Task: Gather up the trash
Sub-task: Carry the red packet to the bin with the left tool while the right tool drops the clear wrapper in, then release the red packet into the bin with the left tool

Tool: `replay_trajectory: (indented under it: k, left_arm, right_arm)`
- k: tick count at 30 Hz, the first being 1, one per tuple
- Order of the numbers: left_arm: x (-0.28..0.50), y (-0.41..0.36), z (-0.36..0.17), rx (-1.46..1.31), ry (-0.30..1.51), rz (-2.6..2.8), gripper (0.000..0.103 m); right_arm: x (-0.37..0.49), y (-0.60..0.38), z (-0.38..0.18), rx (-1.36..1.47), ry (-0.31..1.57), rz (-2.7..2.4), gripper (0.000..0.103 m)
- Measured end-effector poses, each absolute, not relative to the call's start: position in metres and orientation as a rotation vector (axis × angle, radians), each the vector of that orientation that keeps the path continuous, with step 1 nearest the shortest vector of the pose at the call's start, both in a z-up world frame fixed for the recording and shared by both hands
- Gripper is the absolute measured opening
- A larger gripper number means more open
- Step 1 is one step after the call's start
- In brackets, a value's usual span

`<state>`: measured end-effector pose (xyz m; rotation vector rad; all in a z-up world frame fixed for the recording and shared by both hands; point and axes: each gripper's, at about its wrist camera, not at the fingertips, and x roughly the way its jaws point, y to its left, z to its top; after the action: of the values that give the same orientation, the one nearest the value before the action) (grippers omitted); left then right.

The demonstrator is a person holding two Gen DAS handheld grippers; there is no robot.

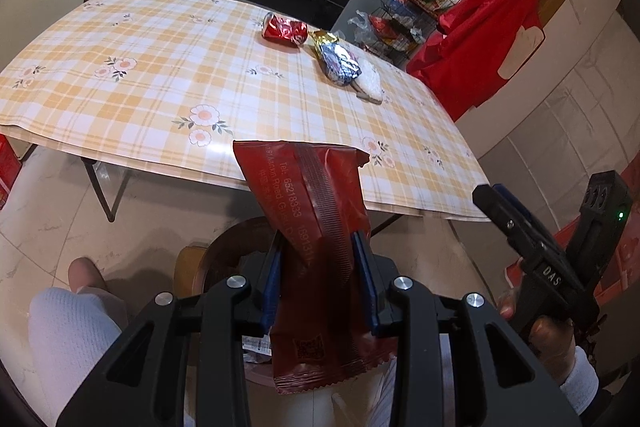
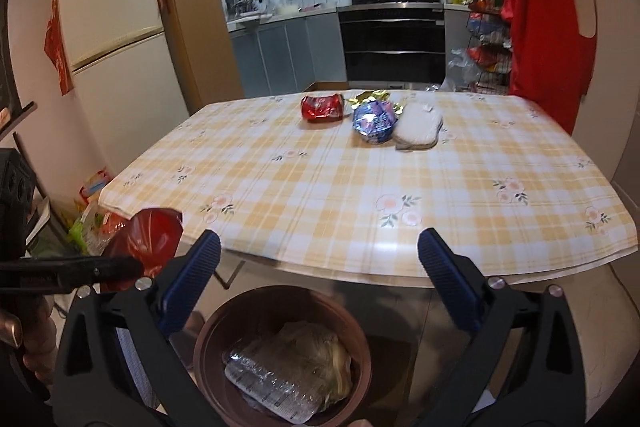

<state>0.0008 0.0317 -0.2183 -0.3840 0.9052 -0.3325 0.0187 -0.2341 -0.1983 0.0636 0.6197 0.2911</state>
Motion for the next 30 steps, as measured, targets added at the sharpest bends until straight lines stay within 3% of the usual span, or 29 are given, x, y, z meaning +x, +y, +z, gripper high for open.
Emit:
replay_trajectory:
  k: [10, 14, 30]
  left_arm:
    - [0.011, 0.011, -0.225, -0.331, 0.933, -0.378, 0.034]
    - [0.021, -0.003, -0.232, -0.271, 0.938, -0.435, 0.060]
    - [0.030, 0.049, -0.238, -0.402, 0.906, -0.241, 0.091]
  right_arm:
    - [0.032, -0.252, -0.207, 0.112, 0.656, 0.220, 0.098]
    - [0.035, -0.256, -0.208, 0.115, 0.662, 0.196, 0.098]
    - [0.043, -0.246, -0.224, 0.077, 0.731, 0.195, 0.098]
